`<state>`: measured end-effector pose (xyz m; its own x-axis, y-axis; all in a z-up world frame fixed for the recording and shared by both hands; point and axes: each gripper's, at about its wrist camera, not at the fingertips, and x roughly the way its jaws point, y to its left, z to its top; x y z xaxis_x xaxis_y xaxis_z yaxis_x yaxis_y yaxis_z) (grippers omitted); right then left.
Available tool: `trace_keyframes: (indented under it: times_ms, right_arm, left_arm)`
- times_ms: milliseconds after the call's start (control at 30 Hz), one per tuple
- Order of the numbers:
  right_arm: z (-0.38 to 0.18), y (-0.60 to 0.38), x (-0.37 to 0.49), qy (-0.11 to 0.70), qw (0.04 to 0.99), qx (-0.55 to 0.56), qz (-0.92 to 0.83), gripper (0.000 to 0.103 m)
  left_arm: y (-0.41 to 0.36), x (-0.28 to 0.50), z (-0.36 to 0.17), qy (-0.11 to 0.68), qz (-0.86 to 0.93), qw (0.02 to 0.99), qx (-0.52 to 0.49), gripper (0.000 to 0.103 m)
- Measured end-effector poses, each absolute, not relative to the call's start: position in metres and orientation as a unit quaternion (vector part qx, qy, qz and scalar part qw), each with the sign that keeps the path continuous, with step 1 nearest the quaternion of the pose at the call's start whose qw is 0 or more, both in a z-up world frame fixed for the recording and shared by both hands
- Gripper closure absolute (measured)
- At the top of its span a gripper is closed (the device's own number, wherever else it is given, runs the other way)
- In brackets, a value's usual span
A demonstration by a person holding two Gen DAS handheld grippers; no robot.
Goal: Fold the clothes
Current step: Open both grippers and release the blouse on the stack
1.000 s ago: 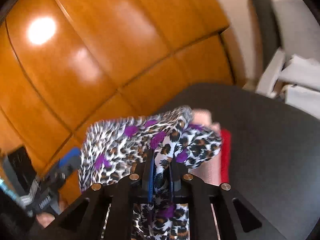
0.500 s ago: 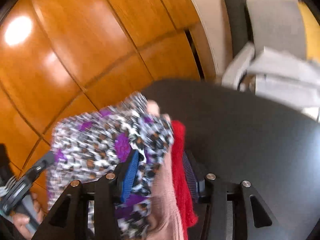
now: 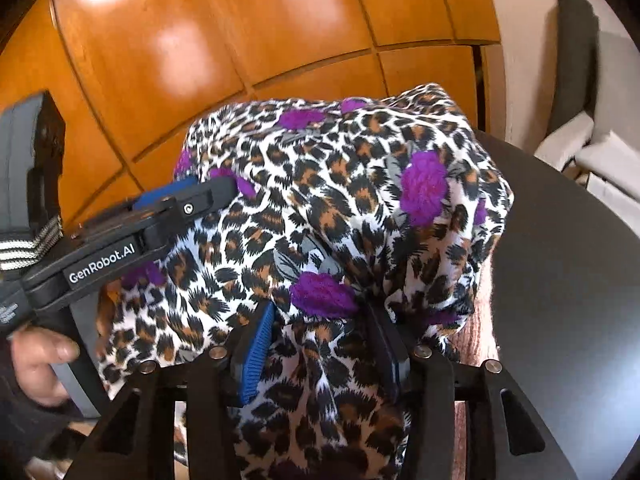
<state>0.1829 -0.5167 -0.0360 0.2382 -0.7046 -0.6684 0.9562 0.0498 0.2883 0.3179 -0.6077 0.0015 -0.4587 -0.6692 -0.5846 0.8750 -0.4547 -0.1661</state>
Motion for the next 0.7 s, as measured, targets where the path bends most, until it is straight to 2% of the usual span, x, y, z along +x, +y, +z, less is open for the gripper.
trace_keyframes:
  times_ms: [133, 167, 267, 367, 533, 700]
  right_arm:
    - [-0.003, -0.483, 0.186, 0.171, 0.692, 0.314, -0.628, 0.049]
    - [0.008, -0.472, 0.19, 0.167, 0.691, 0.297, -0.637, 0.043]
    - [0.033, -0.451, 0.202, 0.17, 0.68, 0.253, -0.667, 0.013]
    - [0.049, -0.441, 0.209, 0.186, 0.659, 0.236, -0.689, 0.0]
    - [0.064, -0.415, 0.226, 0.189, 0.642, 0.228, -0.707, 0.0]
    - [0.051, -0.402, 0.245, 0.21, 0.618, 0.239, -0.719, 0.0]
  left_arm:
    - [-0.586, 0.335, 0.024, 0.22, -0.798, 0.518, 0.213, 0.044]
    - [-0.579, 0.34, 0.03, 0.216, -0.79, 0.533, 0.213, 0.044]
    - [-0.556, 0.352, 0.044, 0.207, -0.767, 0.565, 0.222, 0.04]
    - [-0.538, 0.365, 0.054, 0.213, -0.767, 0.564, 0.22, 0.04]
    - [-0.489, 0.395, 0.072, 0.191, -0.785, 0.558, 0.19, 0.043]
    - [-0.457, 0.413, 0.087, 0.179, -0.798, 0.552, 0.162, 0.046]
